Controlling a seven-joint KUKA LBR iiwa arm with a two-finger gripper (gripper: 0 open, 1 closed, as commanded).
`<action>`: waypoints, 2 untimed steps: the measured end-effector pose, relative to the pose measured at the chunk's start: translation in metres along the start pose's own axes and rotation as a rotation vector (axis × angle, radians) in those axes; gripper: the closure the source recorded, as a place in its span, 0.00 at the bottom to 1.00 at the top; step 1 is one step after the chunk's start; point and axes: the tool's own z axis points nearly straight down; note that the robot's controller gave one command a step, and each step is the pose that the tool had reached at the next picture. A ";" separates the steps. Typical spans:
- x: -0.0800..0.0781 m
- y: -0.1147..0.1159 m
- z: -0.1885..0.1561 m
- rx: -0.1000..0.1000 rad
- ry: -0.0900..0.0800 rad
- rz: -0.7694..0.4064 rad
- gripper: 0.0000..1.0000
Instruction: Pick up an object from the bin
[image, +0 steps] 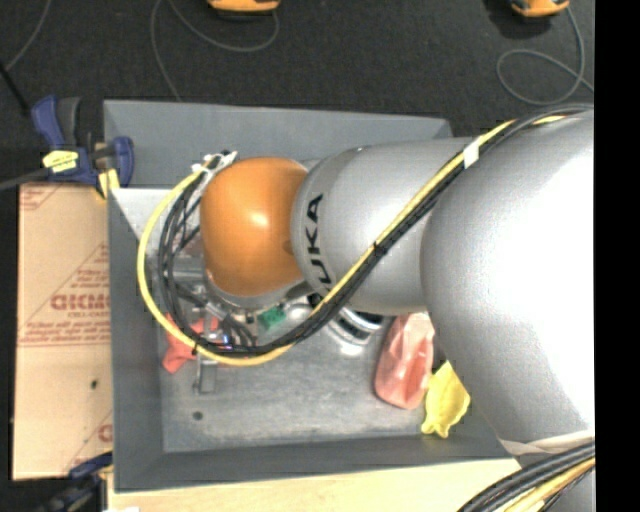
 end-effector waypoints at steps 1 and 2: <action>-0.002 -0.001 -0.005 -0.002 -0.008 0.004 0.00; -0.014 -0.033 0.057 -0.004 -0.008 0.076 0.00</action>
Offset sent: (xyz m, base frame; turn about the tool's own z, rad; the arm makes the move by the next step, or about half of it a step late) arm 0.0157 -0.0442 -0.0796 0.1002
